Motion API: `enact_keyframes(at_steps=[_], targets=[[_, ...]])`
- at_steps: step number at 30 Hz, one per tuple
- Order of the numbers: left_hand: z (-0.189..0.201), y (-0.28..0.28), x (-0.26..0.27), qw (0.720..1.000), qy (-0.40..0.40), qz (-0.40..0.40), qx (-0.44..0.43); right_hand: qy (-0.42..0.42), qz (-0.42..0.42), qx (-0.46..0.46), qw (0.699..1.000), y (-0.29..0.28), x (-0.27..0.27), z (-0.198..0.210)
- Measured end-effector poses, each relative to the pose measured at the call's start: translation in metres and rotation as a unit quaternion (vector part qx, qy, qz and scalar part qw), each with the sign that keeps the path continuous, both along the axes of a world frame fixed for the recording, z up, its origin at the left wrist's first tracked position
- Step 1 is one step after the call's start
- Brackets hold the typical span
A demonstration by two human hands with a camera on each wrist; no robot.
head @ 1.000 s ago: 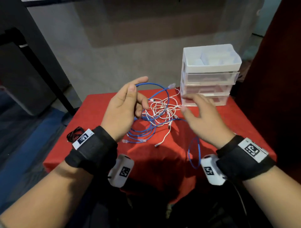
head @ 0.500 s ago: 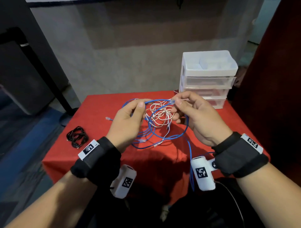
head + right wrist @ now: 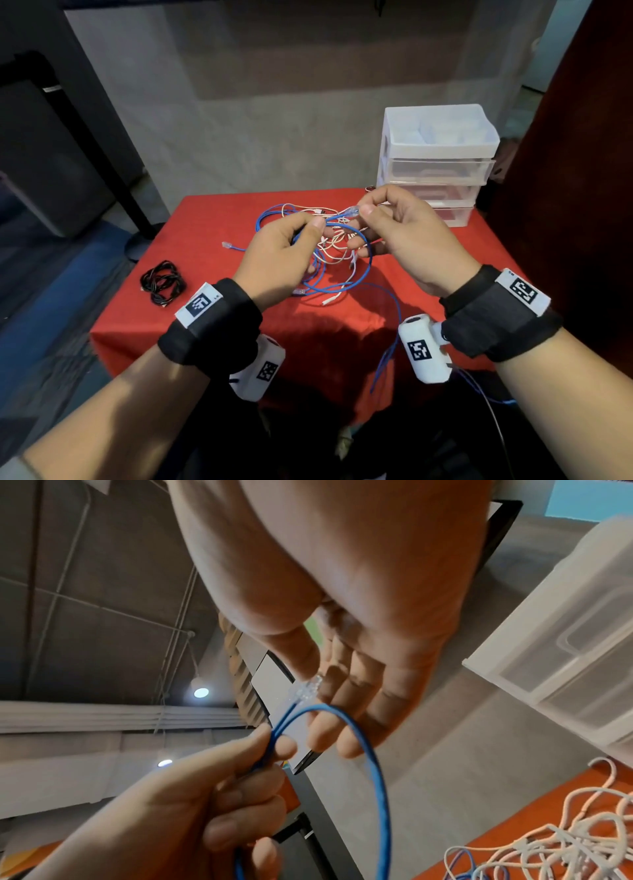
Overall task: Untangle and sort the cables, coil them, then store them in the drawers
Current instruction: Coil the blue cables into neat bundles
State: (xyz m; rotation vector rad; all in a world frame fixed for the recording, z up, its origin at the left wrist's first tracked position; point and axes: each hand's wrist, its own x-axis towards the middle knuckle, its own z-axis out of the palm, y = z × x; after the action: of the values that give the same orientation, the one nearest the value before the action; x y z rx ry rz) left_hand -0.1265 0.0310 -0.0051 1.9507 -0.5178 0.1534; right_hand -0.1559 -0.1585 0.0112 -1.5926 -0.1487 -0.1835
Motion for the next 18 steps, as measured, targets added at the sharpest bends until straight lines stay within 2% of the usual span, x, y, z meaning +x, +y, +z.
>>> enact_keyframes(at_steps=[2,5,7,9,12,14,16,18], targets=[[0.005,-0.003,-0.002,0.999,0.043,0.015,-0.028,-0.035,-0.025,-0.047,0.998,-0.002,0.000,-0.003],[0.010,-0.005,-0.001,0.993,0.095,0.029,-0.069,-0.101,-0.022,-0.170,0.980,-0.003,-0.004,-0.008],[0.013,-0.006,0.000,0.988,0.126,0.024,-0.084,-0.152,-0.036,-0.288,0.945,-0.003,-0.005,-0.012],[0.015,-0.005,-0.001,0.986,0.145,0.002,-0.085,-0.184,-0.057,-0.353,0.916,-0.004,-0.006,-0.014],[0.016,-0.004,-0.002,0.985,0.162,-0.042,-0.045,-0.198,-0.070,-0.359,0.909,-0.008,-0.006,-0.013],[0.015,-0.001,-0.003,0.987,0.144,-0.060,-0.025,-0.164,-0.046,-0.346,0.923,-0.011,-0.006,-0.012],[0.014,0.002,-0.005,0.993,0.093,-0.075,0.008,-0.096,0.010,-0.245,0.965,-0.011,-0.010,-0.009],[0.012,0.003,-0.007,0.992,0.082,-0.098,-0.003,-0.038,0.058,-0.111,0.991,-0.012,-0.014,-0.007]])
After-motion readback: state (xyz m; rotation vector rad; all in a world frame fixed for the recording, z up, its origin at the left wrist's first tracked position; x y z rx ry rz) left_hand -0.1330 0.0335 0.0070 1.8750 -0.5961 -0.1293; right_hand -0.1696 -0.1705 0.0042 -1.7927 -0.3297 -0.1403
